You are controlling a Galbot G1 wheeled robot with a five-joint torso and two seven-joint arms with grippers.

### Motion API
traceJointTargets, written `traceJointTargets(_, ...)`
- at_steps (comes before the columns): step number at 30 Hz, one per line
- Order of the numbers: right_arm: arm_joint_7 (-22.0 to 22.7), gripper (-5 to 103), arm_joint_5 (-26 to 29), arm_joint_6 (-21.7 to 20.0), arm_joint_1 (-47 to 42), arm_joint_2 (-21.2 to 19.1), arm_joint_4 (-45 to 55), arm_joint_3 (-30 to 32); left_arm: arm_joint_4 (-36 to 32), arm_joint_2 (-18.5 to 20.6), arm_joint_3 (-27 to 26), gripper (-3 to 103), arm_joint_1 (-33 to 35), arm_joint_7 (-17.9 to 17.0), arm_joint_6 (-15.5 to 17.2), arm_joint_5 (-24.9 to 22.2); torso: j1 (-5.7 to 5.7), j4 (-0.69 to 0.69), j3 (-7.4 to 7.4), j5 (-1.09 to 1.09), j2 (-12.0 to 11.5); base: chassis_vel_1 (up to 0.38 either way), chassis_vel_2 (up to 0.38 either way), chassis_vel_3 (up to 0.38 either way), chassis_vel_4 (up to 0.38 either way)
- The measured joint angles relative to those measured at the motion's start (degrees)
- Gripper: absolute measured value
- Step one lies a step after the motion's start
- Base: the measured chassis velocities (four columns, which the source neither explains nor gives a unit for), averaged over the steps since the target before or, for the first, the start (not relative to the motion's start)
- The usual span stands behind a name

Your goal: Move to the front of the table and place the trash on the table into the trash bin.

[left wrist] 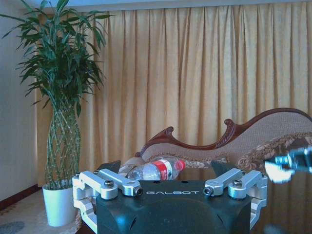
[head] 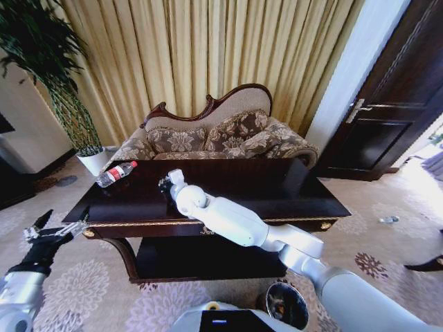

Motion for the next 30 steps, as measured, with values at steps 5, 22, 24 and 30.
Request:
traceJointTargets(5, -0.2, 0, -0.2, 0.3, 1.9, -4.4, 1.2, 5.0, 0.9, 1.6, 0.3, 100, -0.9, -0.3, 0.7, -1.4, 0.0, -0.01, 0.0, 0.01, 0.0, 0.0, 0.0, 0.0, 0.0)
traceJointTargets(22, -2.2, 0, -0.9, 0.0, -4.9, -28.5, 8.9, 20.8, 1.5, 4.0, 3.5, 100, -3.0, -0.4, 1.4, -3.3, 0.0, -0.01, 0.0, 0.03, 0.0, 0.0, 0.0, 0.0, 0.0)
traceJointTargets(24, -2.9, 0, -2.0, 0.1, -6.6, -30.3, 9.3, 22.5, 1.6, 4.1, 3.8, 100, -3.1, -0.5, 1.3, -3.3, 0.0, -0.01, 0.0, 0.04, 0.0, 0.0, 0.0, 0.0, 0.0)
traceJointTargets(30, -6.9, 0, -7.6, 4.0, -19.6, -39.2, 12.5, 33.9, 1.6, 3.8, 5.8, 100, -2.9, 0.5, -0.6, -4.4, 0.0, 0.0, -0.01, 0.02, 0.0, 0.0, 0.0, 0.0, 0.0)
